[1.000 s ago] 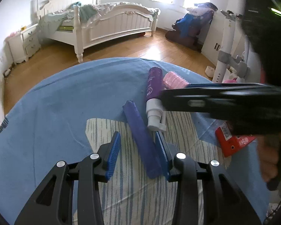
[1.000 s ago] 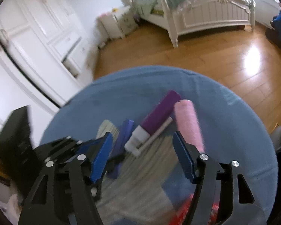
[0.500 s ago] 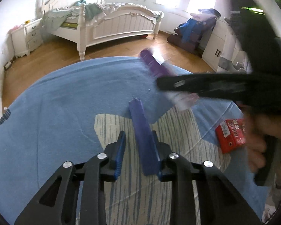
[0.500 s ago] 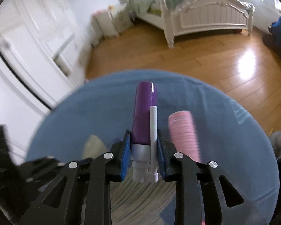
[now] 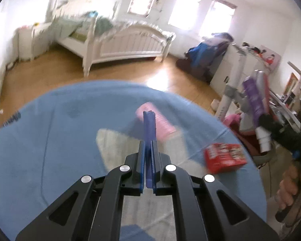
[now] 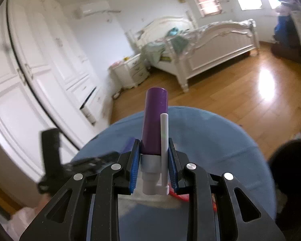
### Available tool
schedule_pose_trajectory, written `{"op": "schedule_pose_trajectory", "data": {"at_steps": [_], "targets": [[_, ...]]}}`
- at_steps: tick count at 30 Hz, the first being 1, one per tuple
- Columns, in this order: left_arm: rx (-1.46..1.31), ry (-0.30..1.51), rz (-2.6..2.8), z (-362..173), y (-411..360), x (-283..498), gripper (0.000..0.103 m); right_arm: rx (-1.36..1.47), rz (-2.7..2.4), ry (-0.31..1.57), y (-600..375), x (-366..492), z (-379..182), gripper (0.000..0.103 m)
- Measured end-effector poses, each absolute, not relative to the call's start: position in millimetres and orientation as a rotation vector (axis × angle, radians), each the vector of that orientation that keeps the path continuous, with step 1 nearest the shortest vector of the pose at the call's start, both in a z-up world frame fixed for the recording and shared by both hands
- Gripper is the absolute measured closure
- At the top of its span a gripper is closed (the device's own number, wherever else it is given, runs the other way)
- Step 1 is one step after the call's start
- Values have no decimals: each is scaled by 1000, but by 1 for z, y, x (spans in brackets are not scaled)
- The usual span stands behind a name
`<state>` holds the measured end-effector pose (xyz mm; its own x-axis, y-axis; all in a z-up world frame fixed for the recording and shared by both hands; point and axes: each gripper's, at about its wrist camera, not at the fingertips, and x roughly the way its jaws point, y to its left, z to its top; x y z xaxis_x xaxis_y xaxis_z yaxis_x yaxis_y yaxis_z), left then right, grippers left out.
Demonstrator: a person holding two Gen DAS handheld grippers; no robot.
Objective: Collect trash
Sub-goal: 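Carry the blue stick and purple tube over the black bin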
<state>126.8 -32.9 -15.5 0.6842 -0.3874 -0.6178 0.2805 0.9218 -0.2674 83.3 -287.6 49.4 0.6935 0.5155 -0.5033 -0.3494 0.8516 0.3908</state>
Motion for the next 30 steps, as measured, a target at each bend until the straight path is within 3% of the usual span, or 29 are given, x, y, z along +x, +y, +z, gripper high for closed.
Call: {"op": "schedule_pose_trajectory", "data": {"at_steps": [8,18,30], "targets": [[-155,689,-425,12,-66,116,97,289,375,576,-354,42,49,77],[-126,525,-640,73,-174,91,97,284,208,424,-444,-4,66,77],[-89,548,-838,65,-300,103,97,235,50,387,-513,-15,65,77]]}}
